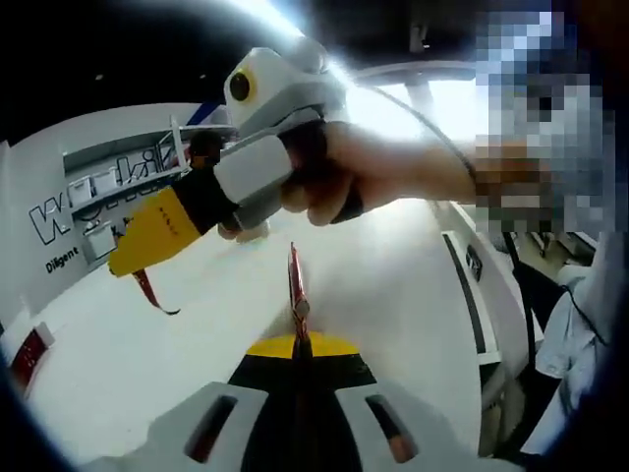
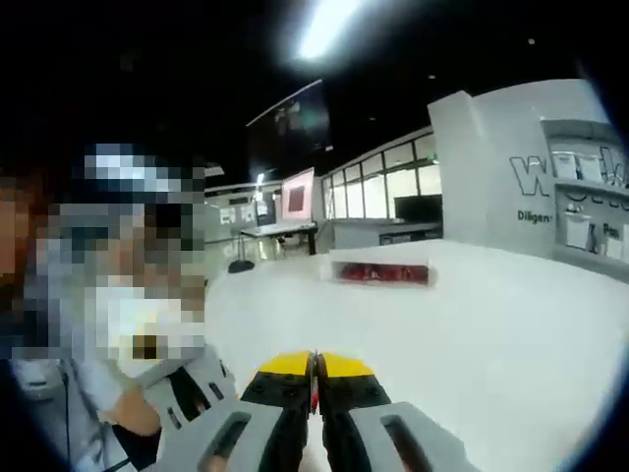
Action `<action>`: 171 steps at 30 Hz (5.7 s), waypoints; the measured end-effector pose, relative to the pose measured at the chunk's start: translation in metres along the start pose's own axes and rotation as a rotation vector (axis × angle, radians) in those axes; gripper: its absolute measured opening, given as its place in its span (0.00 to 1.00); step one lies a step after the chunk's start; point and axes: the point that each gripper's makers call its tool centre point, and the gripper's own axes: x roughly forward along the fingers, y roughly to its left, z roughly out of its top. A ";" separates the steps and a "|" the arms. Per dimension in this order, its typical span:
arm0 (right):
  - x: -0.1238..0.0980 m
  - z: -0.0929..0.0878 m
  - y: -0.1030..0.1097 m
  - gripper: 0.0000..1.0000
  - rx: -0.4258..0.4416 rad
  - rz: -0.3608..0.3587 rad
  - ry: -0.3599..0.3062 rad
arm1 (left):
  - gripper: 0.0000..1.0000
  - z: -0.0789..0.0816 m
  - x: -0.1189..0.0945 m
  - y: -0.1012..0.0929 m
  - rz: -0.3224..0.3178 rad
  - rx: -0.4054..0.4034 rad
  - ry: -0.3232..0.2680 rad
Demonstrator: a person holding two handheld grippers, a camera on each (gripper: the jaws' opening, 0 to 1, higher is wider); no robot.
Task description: Tear open the coffee pouch, take out the coffee, and pour the coffee from the pouch into the cup
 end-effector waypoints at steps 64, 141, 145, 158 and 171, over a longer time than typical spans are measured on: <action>0.126 0.004 -0.030 0.04 0.006 0.051 0.067 | 0.05 -0.003 -0.004 0.009 0.036 -0.033 0.013; 0.187 -0.024 -0.035 0.05 -0.035 0.065 0.164 | 0.05 -0.003 -0.003 0.008 0.033 -0.004 0.010; 0.193 -0.024 -0.035 0.05 -0.041 0.072 0.171 | 0.05 -0.003 -0.003 0.008 0.034 -0.003 0.009; 0.205 -0.029 -0.036 0.06 -0.073 0.074 0.195 | 0.05 -0.003 -0.004 0.009 0.034 -0.003 0.009; 0.213 -0.034 -0.036 0.06 -0.089 0.071 0.206 | 0.05 -0.003 -0.003 0.009 0.032 -0.002 0.009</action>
